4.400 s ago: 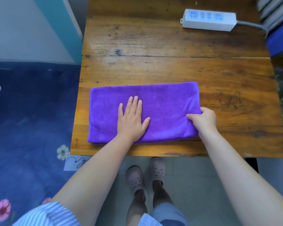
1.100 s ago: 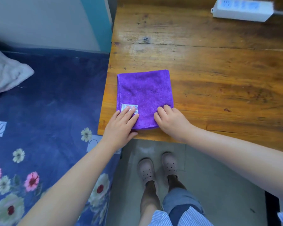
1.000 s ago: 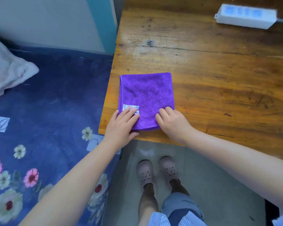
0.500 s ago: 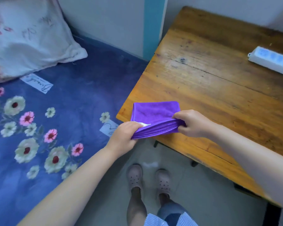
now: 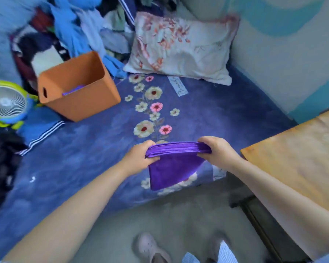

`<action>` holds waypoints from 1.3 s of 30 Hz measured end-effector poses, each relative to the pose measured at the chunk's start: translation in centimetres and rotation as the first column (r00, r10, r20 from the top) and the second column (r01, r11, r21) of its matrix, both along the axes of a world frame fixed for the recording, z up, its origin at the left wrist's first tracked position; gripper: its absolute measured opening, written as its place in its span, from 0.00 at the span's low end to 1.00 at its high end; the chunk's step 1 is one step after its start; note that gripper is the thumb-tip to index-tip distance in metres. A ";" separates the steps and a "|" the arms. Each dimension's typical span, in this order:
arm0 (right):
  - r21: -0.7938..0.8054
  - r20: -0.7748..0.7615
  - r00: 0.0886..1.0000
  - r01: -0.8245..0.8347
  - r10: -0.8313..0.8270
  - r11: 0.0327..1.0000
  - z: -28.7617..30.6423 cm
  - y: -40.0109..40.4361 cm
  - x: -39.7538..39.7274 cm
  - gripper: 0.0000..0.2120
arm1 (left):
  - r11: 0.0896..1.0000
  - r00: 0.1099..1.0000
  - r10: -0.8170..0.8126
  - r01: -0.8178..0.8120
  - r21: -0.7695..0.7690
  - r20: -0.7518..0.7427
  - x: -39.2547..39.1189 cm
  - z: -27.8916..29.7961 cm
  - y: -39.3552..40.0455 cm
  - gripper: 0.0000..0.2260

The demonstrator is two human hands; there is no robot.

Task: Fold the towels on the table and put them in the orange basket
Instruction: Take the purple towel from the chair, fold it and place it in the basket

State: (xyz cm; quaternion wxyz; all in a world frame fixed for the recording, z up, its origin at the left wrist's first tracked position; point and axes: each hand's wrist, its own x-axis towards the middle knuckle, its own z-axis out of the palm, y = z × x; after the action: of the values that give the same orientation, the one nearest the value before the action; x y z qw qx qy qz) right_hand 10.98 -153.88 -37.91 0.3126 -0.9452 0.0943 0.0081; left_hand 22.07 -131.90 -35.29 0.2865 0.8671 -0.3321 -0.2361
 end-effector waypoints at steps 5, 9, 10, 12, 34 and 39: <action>0.162 0.077 0.995 -0.074 0.062 0.984 3.7 9.3 8.1 0.17 | 0.982 0.983 0.185 -0.185 -0.026 -0.018 4.5 2.2 11.3 0.08; 0.346 0.080 0.996 -0.059 0.033 0.936 5.1 17.3 14.4 0.13 | 0.942 0.951 0.308 -0.307 -0.137 -0.015 8.5 4.0 19.6 0.10; 0.438 0.063 0.998 -0.041 0.015 0.898 5.3 18.8 15.5 0.11 | 0.919 0.936 0.350 -0.350 -0.181 -0.032 9.3 4.3 21.1 0.11; 0.582 0.037 0.999 -0.015 -0.008 0.813 5.8 21.7 18.3 0.12 | 0.838 0.887 0.452 -0.460 -0.292 -0.099 11.2 4.8 24.1 0.13; 0.796 -0.034 0.998 -0.007 0.058 0.605 3.9 23.3 50.1 0.20 | 0.389 0.603 0.707 -0.768 -0.508 -0.369 41.4 3.8 21.9 0.08; 0.754 0.112 0.994 -0.079 -0.009 0.652 3.9 23.0 59.6 0.16 | 0.364 0.568 0.769 -0.767 -0.529 -0.294 50.5 3.3 20.7 0.07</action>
State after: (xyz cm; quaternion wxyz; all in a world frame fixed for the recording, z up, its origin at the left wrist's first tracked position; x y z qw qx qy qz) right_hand 70.60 -130.87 -34.04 0.6822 -0.7296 0.0476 0.0026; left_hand 72.55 -111.18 -31.97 0.6227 0.7794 0.0528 0.0456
